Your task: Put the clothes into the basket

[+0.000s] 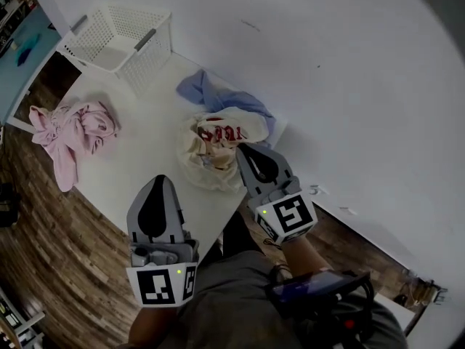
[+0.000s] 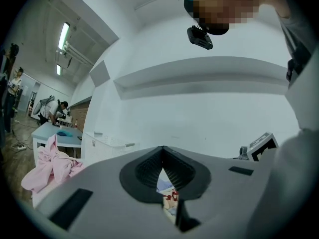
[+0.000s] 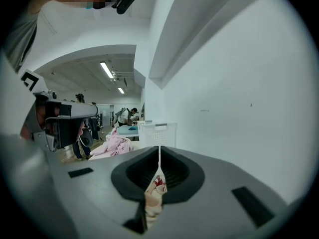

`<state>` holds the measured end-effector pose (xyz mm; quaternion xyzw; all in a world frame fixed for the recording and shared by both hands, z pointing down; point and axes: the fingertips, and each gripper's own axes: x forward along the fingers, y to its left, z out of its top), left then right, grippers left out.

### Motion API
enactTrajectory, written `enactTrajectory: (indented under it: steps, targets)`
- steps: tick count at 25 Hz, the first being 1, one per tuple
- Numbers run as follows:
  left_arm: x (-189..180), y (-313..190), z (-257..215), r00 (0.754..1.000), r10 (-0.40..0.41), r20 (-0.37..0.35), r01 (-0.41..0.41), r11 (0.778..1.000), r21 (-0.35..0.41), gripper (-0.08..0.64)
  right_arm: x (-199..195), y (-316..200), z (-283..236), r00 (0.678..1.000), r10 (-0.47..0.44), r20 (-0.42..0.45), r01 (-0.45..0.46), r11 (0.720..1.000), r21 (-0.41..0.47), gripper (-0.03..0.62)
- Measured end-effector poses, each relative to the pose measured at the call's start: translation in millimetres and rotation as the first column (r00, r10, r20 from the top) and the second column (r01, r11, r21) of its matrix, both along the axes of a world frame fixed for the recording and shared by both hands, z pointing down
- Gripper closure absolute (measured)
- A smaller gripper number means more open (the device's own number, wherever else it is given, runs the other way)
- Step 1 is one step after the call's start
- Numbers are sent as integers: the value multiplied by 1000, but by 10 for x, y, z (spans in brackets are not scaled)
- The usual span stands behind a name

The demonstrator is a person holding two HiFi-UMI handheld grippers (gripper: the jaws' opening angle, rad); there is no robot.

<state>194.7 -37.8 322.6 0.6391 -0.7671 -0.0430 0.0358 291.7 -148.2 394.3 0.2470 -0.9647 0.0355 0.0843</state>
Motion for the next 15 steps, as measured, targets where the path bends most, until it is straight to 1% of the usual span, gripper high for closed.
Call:
enactTrajectory:
  steps: [5,8,10,11,15]
  targets:
    - [20,-347,322,999,14,-35,-17,997,-70,552,-149,-216,422,997,-56,-44,52,995,-85,572]
    - [21,-521,517,998,16,-58,-22,994,-108,552,-231,-299,693,993,-97,-69,88,987,-132,439]
    - [13,-607,638,997,12,-70,-21,991,-135,552,-279,-340,845,989,-125,-83,110,981,-157,322]
    - [4,-643,699,997,9,-76,-20,989,-148,552,-307,-357,916,986,-140,-95,124,979,-164,282]
    - [-76,-764,924,995,-11,-101,-9,982,-191,552,-418,-414,1285,957,-201,-207,166,970,-175,141]
